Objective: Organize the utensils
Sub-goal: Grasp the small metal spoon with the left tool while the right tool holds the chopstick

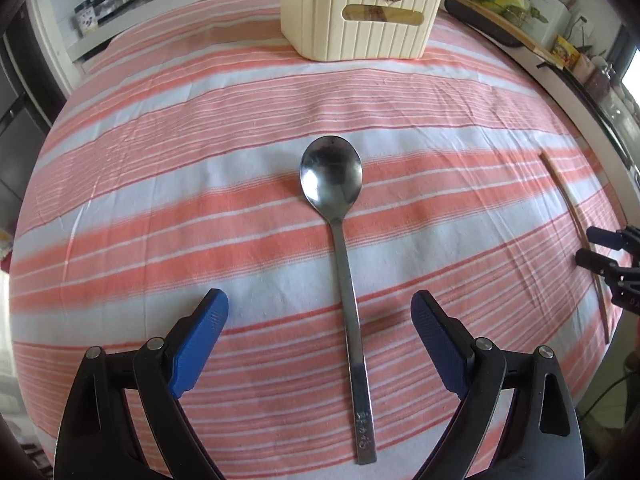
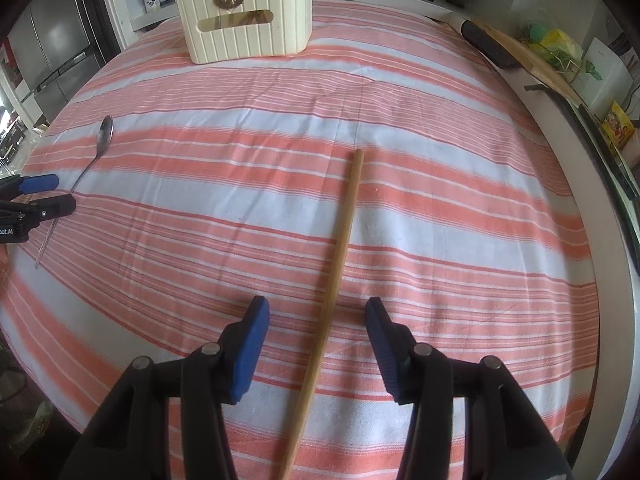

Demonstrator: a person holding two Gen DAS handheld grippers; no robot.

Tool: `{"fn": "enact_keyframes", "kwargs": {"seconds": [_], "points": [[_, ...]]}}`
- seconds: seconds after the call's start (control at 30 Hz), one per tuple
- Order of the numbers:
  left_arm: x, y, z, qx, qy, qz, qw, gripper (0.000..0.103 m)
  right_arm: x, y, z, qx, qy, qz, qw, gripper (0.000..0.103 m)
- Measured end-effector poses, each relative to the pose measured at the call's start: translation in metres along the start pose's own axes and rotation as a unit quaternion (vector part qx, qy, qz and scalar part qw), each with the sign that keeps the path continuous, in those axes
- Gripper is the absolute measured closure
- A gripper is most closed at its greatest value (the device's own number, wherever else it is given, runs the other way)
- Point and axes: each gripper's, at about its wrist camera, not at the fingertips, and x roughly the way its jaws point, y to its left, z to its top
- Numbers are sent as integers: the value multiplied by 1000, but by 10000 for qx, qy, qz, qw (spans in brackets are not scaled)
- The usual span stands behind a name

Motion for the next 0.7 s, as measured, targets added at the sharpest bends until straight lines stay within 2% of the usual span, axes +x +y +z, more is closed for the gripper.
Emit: {"fn": "enact_keyframes", "kwargs": {"seconds": [0.13, 0.23, 0.43, 0.5, 0.57, 0.7], "points": [[8, -1, 14, 185, 10, 170, 9997, 10, 4, -8, 9, 116, 116, 174, 9997, 53], [12, -2, 23, 194, 13, 184, 9996, 10, 11, -12, 23, 135, 240, 184, 9995, 59], [22, -5, 43, 167, 42, 104, 9998, 19, 27, -14, 58, 175, 491, 177, 9985, 69], [23, -4, 48, 96, -44, 151, 9998, 31, 33, -16, 72, 190, 512, 159, 9984, 84], [22, -4, 51, 8, -227, 133, 9997, 67, 40, -17, 86, 136, 484, 126, 9987, 95], [20, 3, 52, -220, -395, 19, 9990, 67, 50, -20, 107, 227, 313, 281, 9989, 96]]}}
